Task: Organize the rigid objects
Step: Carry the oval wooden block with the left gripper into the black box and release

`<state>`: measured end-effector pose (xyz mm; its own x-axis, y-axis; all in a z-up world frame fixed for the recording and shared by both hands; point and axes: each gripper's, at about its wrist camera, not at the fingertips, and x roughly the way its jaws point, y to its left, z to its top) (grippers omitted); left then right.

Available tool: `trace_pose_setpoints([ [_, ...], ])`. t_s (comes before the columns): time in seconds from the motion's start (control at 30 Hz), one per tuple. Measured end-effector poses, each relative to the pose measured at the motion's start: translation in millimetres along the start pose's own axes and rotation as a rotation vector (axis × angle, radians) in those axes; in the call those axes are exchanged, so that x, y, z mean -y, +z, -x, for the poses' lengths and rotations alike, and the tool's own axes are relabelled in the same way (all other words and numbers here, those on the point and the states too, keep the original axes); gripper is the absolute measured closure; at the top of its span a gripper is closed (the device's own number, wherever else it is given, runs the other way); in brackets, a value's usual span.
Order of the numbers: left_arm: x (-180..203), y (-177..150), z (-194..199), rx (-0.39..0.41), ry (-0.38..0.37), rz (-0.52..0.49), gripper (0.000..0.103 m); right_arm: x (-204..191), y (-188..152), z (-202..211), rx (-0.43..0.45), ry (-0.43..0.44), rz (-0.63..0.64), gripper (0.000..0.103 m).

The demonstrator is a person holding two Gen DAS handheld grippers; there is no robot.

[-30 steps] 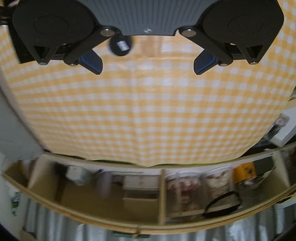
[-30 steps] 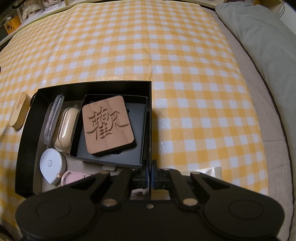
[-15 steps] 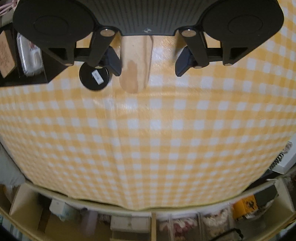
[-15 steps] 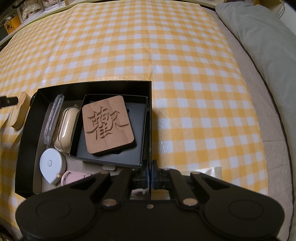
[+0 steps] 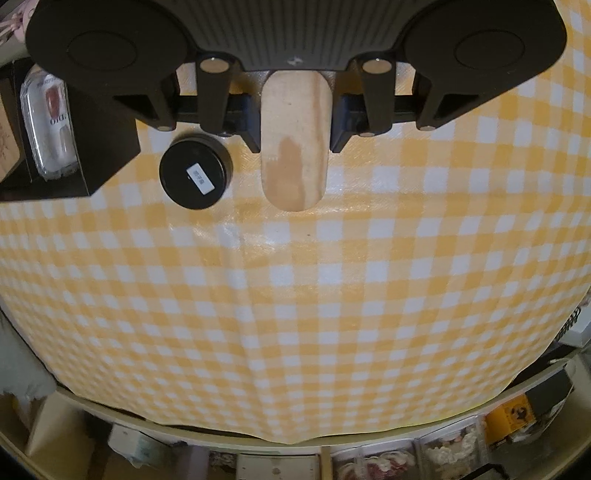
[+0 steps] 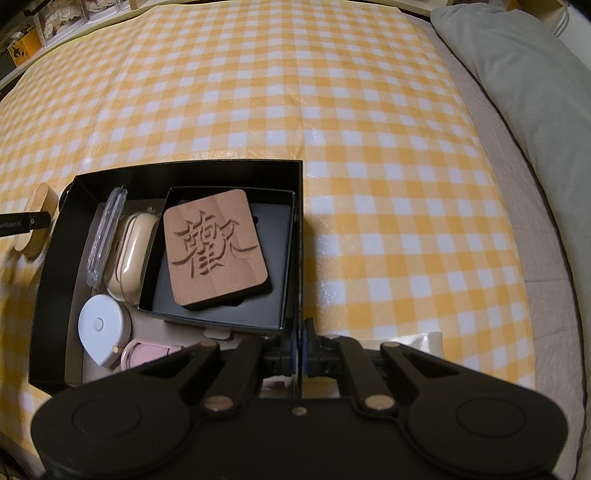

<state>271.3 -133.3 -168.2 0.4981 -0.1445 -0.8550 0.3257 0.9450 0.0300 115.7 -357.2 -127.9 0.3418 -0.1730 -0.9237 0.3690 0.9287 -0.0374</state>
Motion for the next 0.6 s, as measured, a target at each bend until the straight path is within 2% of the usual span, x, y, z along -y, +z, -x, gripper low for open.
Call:
trace_pose_setpoints([
  [0.23, -16, 18, 22, 0.069, -0.032, 0.067, 0.063, 0, 0, 0, 0.000, 0.000, 0.000, 0.099],
  [0.3, -13, 25, 39, 0.099, -0.078, 0.070, 0.063, 0, 0, 0, 0.000, 0.002, -0.001, 0.099],
  [0.47, 22, 40, 94, 0.220, -0.222, -0.026, 0.063, 0, 0, 0, 0.001, 0.001, 0.000, 0.099],
  [0.6, 49, 38, 119, 0.244, -0.306, -0.121, 0.063, -1, 0, 0, 0.001, 0.000, 0.000, 0.099],
])
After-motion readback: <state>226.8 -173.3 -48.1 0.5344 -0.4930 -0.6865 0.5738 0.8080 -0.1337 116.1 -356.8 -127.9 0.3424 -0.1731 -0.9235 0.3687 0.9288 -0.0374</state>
